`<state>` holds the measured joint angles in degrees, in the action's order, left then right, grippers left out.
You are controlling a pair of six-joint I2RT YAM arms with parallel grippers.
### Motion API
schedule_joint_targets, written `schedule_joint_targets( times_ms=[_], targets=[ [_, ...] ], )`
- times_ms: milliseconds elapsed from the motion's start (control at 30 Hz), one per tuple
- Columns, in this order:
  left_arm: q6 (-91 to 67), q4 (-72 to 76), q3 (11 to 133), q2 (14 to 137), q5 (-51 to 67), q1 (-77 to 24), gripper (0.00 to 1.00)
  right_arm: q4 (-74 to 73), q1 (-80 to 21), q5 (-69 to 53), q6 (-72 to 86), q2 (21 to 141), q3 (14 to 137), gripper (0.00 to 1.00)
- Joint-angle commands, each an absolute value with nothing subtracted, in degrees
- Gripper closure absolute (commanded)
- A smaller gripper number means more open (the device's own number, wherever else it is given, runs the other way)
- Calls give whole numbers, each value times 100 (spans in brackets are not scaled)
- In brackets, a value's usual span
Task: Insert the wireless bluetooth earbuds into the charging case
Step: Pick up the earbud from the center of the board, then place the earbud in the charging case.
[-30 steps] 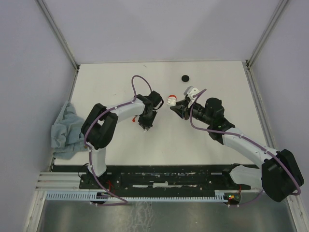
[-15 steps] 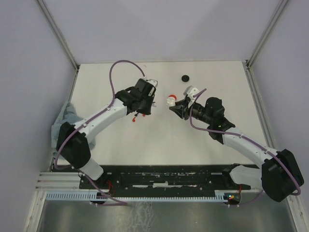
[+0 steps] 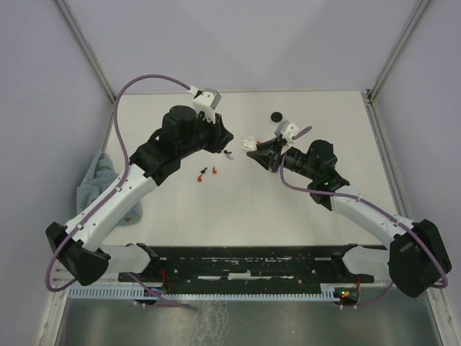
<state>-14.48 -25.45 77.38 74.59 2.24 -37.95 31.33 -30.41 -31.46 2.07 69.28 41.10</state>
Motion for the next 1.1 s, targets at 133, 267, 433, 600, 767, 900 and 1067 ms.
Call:
schedule_joint_targets(
  times_ms=[133, 267, 433, 600, 767, 900, 1067],
  targets=[
    [-2173, -368, 7227, 6826, 1397, -3787, 77, 3886, -3145, -3415, 537, 6988, 4534, 90],
    [-2522, 263, 6982, 6851, 1670, -3792, 78, 4091, -3149, -3416, 675, 6959, 4510, 90],
    [-2811, 538, 6785, 6903, 1783, -3788, 78, 4362, -3150, -3409, 888, 6895, 4463, 90],
    [-3022, 764, 6597, 6883, 1794, -3788, 78, 4476, -3154, -3378, 991, 6827, 4409, 90],
    [-3096, 820, 6475, 6887, 1817, -3789, 78, 4541, -3158, -3356, 1045, 6779, 4371, 90],
    [-3128, 841, 6380, 6869, 1791, -3788, 78, 4562, -3159, -3339, 1084, 6747, 4359, 90],
    [-3189, 882, 6312, 6864, 1823, -3790, 78, 4580, -3177, -3318, 1116, 6726, 4343, 90]
  ],
)
